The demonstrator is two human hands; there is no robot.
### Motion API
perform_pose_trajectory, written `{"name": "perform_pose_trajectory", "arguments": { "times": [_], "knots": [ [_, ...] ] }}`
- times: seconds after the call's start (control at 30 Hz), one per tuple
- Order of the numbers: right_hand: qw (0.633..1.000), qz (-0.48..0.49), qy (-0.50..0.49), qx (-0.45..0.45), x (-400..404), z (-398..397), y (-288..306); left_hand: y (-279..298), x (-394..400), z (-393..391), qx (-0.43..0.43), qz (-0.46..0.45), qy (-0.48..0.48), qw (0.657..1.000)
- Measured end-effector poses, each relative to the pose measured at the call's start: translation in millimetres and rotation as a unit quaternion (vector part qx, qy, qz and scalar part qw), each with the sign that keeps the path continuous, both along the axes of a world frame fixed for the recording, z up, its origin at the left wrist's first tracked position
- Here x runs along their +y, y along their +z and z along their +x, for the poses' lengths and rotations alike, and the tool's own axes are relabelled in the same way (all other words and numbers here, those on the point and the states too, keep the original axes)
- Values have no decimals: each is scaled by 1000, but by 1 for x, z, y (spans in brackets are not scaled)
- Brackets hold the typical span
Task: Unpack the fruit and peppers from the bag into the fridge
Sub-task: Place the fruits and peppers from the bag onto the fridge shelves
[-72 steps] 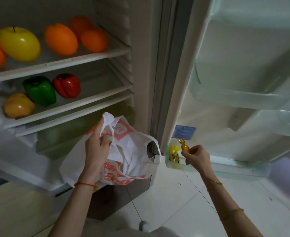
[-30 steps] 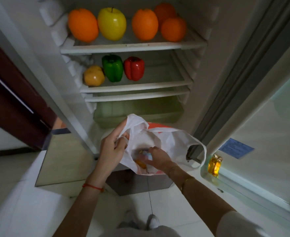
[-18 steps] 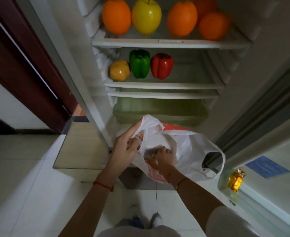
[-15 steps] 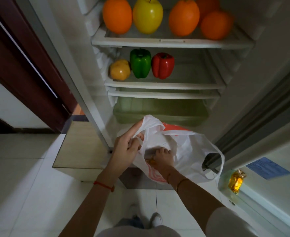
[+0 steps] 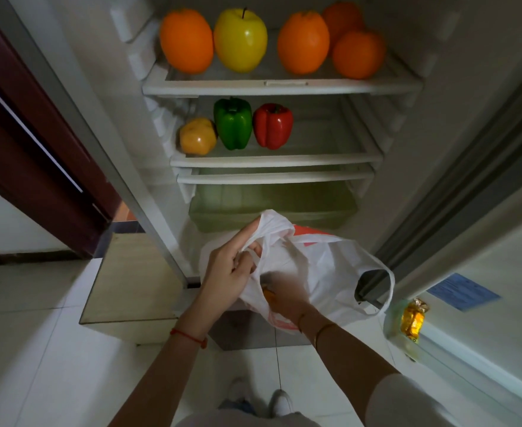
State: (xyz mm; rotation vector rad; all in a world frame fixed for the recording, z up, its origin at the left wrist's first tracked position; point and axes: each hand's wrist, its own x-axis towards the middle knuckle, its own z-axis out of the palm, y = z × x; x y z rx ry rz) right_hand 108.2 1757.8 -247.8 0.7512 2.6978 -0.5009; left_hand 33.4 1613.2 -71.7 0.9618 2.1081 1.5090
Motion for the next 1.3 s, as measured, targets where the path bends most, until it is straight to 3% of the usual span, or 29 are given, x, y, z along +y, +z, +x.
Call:
{"name": "perform_pose_trajectory", "arguments": {
  "times": [0.4,0.93,1.13,1.3],
  "knots": [
    [995,-63,-65,33,6,0,-9,4,1,-4,-1,-10,1,1000],
    [999,0,-33,-18,-12,-5,-20,5,-1,-7,-13,-10,-4,1000],
    [981,-123,-137,54,-5,4,-1,4,2,-8,-16,-22,-17,999],
    [943,-177,-242,147,5,25,35,0,14,-5,-9,-18,-24,1000]
  ]
}}
